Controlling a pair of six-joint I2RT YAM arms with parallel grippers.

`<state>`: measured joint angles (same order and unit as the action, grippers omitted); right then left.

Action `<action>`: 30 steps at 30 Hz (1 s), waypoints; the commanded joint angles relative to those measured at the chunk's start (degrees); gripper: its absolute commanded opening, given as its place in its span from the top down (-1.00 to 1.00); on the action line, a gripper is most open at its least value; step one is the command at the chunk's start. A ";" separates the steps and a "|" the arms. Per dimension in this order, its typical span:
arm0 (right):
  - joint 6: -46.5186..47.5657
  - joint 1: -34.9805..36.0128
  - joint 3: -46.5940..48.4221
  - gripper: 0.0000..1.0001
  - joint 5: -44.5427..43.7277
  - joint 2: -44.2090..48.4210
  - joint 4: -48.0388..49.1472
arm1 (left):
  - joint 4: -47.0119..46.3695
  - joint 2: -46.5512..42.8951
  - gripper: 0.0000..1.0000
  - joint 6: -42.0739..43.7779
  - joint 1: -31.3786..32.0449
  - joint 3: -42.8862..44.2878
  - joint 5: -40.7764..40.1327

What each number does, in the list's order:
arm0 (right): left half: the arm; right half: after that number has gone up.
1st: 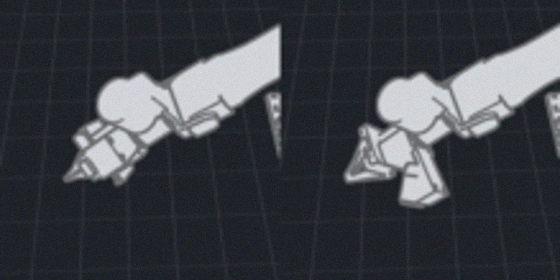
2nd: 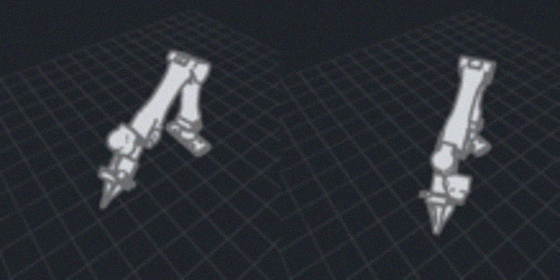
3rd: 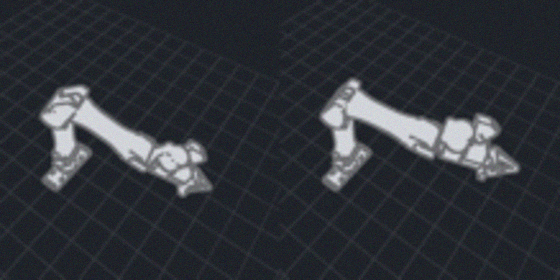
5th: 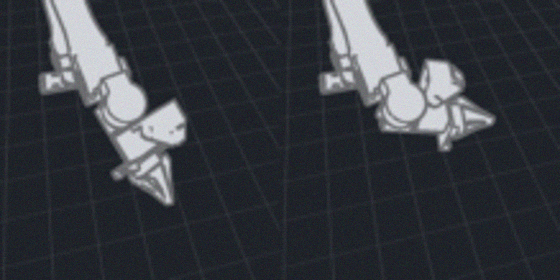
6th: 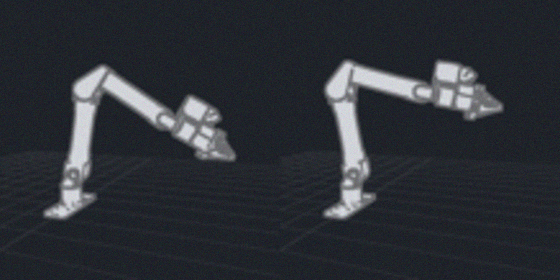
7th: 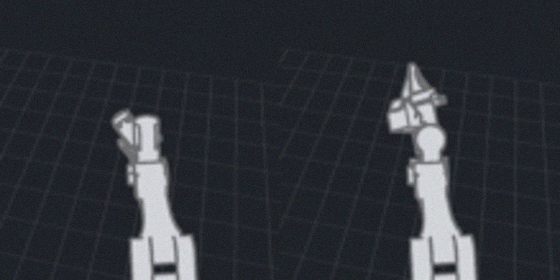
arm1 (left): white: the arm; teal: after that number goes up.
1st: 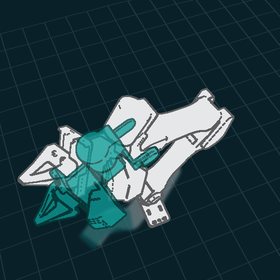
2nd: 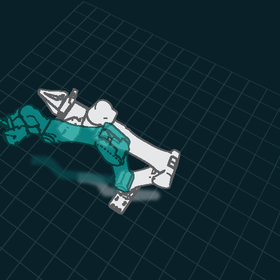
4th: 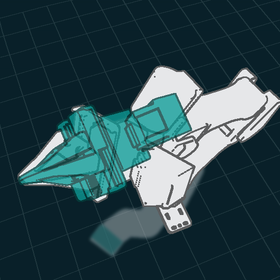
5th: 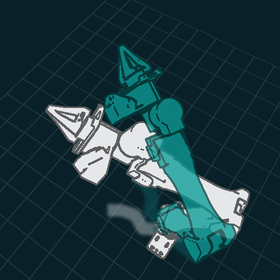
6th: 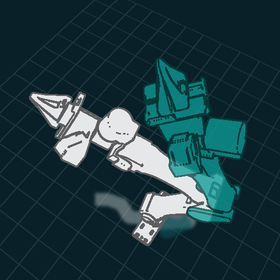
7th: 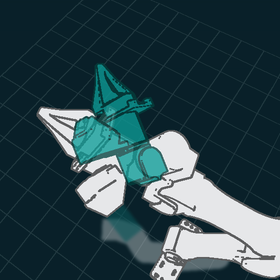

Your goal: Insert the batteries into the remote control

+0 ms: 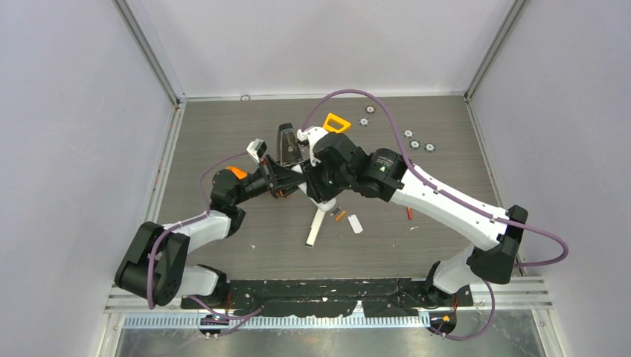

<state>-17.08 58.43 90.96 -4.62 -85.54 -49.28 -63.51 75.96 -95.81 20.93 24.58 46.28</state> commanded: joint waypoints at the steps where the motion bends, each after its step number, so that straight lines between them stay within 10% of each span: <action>1: 0.10 -0.01 0.22 0.27 -1.12 -0.52 0.98 | -7.63 -0.06 1.00 -2.47 0.13 0.57 0.10; 14: -3.80 -2.64 0.96 -0.01 -1.02 6.61 5.63 | -9.28 0.09 1.00 -2.25 0.11 1.40 -0.77; 30: -17.67 -10.38 -11.80 -0.82 1.75 22.64 13.36 | -16.33 -3.51 1.00 -8.37 0.09 2.31 -10.32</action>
<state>-30.00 48.62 80.75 -6.46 -63.77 -41.60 -73.30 75.22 -101.03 20.93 24.62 40.38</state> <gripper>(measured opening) 0.890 0.274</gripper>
